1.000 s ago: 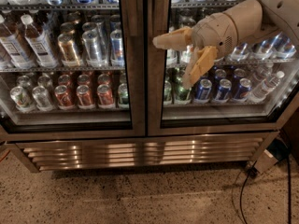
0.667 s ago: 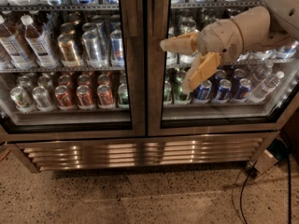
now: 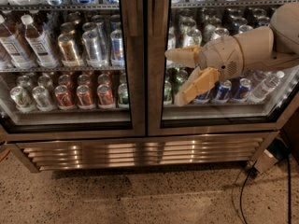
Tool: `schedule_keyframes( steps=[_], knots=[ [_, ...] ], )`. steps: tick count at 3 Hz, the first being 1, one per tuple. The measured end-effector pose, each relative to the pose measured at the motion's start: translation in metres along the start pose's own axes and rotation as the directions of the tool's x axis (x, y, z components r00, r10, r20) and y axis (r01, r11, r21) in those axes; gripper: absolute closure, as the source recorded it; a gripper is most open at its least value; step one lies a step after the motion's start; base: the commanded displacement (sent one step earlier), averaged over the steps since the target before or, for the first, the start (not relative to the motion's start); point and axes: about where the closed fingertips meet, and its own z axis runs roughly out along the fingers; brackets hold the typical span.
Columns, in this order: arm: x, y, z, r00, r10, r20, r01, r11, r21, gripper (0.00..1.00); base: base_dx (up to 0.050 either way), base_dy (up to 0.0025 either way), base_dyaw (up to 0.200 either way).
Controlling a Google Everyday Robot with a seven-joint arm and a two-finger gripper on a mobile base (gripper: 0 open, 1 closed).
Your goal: Open left fridge door
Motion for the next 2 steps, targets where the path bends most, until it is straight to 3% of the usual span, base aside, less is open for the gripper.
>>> schedule_keyframes(
  steps=[1,2],
  knots=[
    [-0.004,0.006,0.012,0.989,0.050,0.137,-0.031,0.9901,-0.137,0.00,0.000,0.00000,0.000],
    [-0.018,0.015,0.018,0.905,0.118,0.409,0.024,0.9449,-0.326,0.00,0.000,0.00000,0.000]
  ],
)
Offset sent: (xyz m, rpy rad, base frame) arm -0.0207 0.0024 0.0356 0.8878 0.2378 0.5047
